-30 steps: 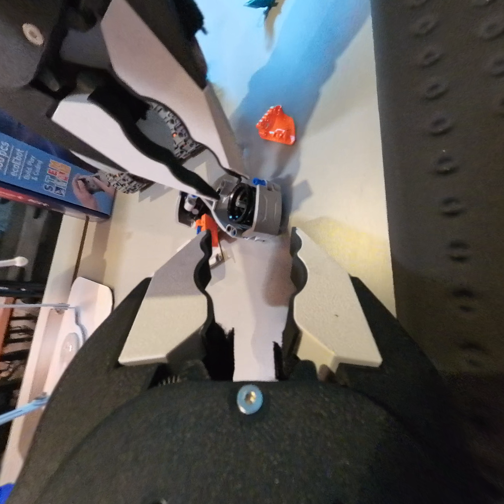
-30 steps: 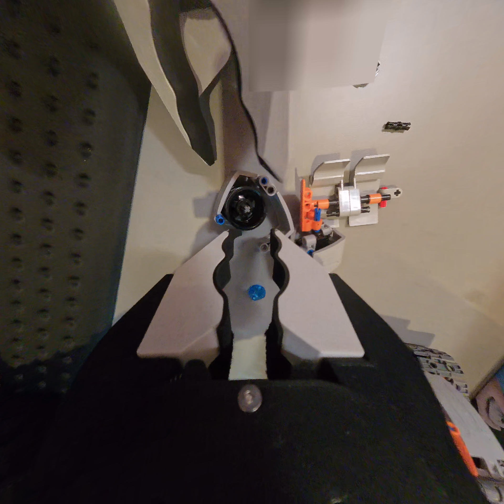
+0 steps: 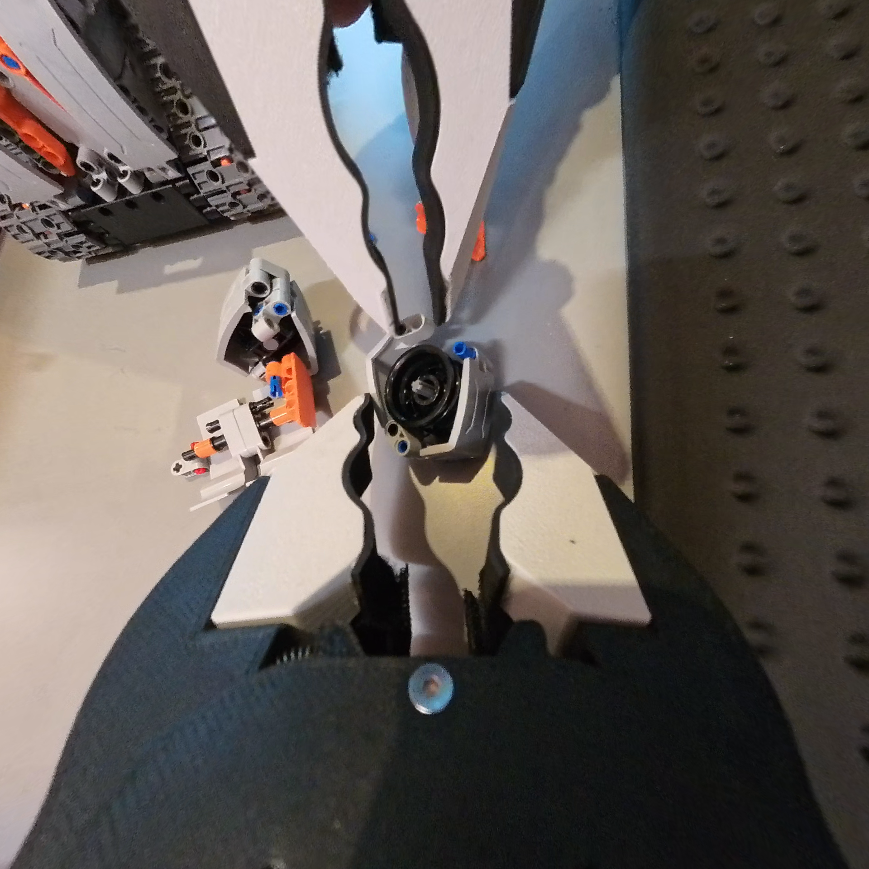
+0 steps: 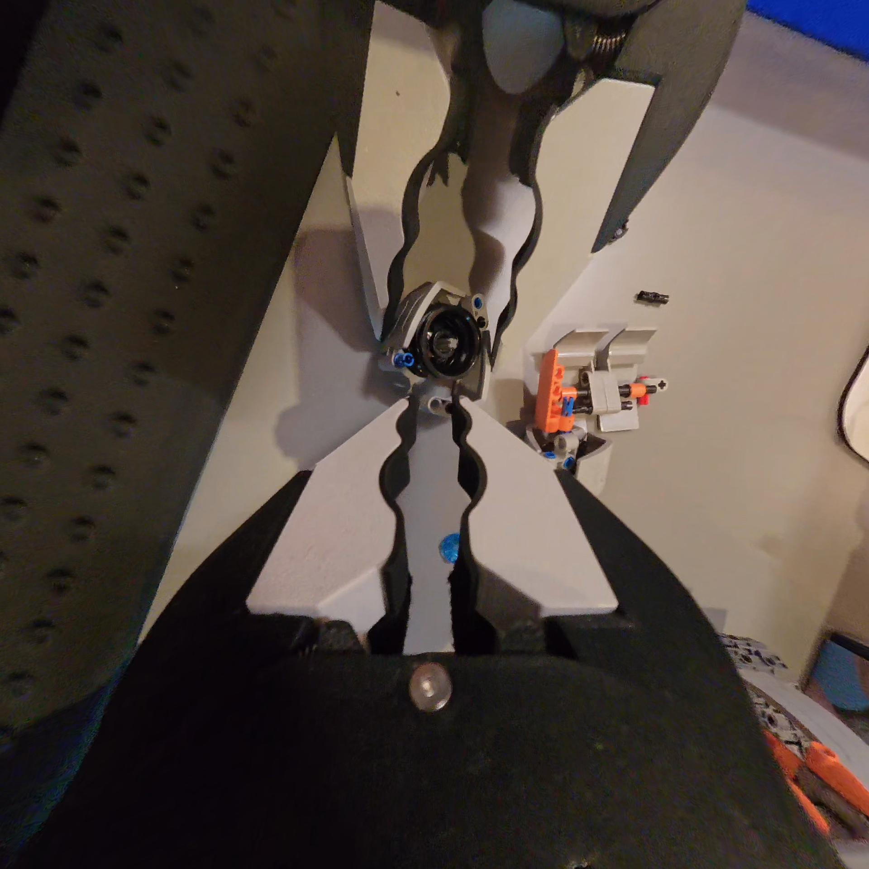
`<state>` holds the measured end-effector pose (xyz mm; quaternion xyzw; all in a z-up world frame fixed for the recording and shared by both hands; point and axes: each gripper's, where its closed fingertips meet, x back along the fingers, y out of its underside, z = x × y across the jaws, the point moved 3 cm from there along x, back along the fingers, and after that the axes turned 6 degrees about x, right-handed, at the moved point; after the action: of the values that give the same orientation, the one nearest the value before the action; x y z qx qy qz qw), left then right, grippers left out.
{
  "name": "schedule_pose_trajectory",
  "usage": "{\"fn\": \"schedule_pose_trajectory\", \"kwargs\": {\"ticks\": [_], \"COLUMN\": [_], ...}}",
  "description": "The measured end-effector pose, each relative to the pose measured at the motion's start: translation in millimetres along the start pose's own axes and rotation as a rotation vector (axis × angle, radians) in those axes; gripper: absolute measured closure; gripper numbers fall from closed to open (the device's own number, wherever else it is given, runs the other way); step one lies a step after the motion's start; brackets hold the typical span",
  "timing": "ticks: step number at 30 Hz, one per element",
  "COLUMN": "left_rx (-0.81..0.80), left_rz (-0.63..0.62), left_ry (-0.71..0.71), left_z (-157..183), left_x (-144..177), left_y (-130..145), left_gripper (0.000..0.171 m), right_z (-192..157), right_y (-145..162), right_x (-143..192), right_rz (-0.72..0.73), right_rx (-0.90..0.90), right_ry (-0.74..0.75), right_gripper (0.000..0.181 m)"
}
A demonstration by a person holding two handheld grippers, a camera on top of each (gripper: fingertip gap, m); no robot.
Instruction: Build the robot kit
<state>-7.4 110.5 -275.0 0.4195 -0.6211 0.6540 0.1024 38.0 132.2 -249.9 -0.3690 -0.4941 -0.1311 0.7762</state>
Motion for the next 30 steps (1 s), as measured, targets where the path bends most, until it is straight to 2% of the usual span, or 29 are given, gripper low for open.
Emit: {"fn": "schedule_pose_trajectory", "kwargs": {"ticks": [9, 13, 30], "left_rx": [0.000, 0.013, 0.020], "left_rz": [0.002, 0.004, 0.009], "left_ry": [0.005, 0.001, -0.017], "left_z": [-2, -5, -10], "left_x": [1, 3, 4], "left_y": [1, 2, 2], "left_gripper": [0.125, 0.126, 0.128], "right_z": [2, 1, 3], "right_y": [4, 0, -11], "right_x": [-3, -5, -2], "right_rz": [-0.033, 0.011, 0.156], "right_rx": [0.097, 0.140, 0.021], "right_ry": [0.060, 0.100, 0.125], "right_gripper": [0.165, 0.174, 0.176]}}
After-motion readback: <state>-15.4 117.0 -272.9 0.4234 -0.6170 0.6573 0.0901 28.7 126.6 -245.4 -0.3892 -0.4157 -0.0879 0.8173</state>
